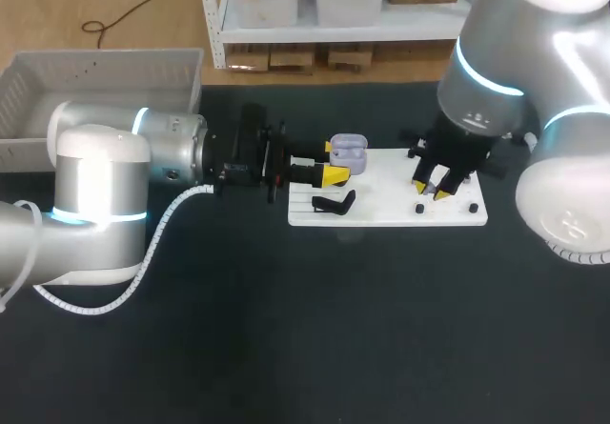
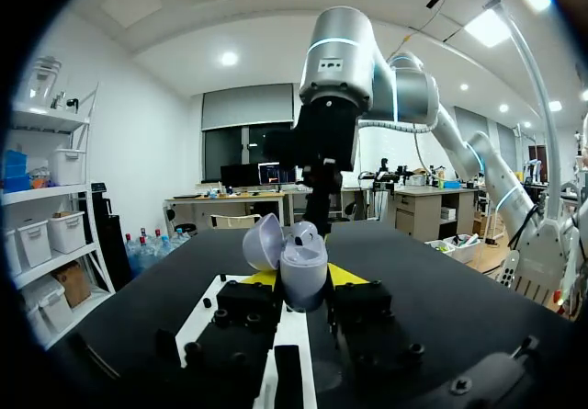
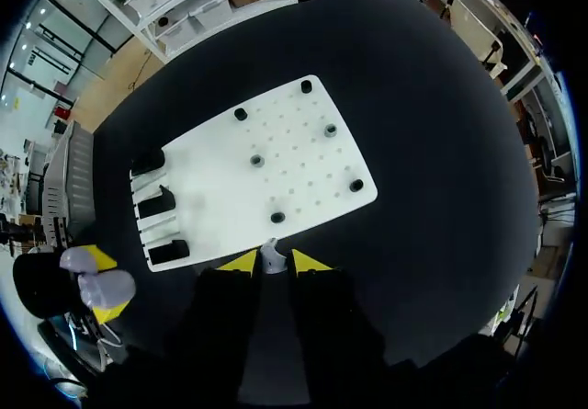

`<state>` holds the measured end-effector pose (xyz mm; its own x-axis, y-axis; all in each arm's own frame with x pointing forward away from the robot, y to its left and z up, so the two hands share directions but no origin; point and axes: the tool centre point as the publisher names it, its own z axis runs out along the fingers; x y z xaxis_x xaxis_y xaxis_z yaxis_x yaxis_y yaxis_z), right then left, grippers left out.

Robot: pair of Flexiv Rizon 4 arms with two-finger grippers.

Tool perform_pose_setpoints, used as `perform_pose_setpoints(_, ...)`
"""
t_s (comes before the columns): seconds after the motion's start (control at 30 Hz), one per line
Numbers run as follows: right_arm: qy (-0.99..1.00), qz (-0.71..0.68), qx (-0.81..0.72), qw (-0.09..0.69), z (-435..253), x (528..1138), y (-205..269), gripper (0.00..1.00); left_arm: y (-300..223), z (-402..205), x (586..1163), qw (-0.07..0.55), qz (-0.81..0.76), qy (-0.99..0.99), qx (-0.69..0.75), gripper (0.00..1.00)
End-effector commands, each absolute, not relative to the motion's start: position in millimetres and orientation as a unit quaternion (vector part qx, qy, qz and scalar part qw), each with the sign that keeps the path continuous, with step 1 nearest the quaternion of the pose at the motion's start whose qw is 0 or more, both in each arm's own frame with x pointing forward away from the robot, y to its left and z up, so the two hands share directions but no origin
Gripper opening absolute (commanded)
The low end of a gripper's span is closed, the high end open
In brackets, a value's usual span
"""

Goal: Pick up each earbud case from the left stands, insert the matching earbuds, close the lid, and place the case in the box.

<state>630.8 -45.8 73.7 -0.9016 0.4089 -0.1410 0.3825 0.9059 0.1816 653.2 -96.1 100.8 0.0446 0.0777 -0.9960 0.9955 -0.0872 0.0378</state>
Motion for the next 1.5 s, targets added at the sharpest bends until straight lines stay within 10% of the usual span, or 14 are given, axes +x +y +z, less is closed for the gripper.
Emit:
perform_pose_setpoints(0.03, 0.974, 0.077, 0.201, 0.076, 114, 615, -51, 0.00, -96, 100, 652, 0.471, -0.488, 0.488, 0.550, 0.00)
perform_pose_setpoints(1.5, 0.991, 0.128, 0.042, 0.002, 201, 618, 48, 0.00, -96, 100, 652, 0.471, -0.488, 0.488, 0.550, 0.00)
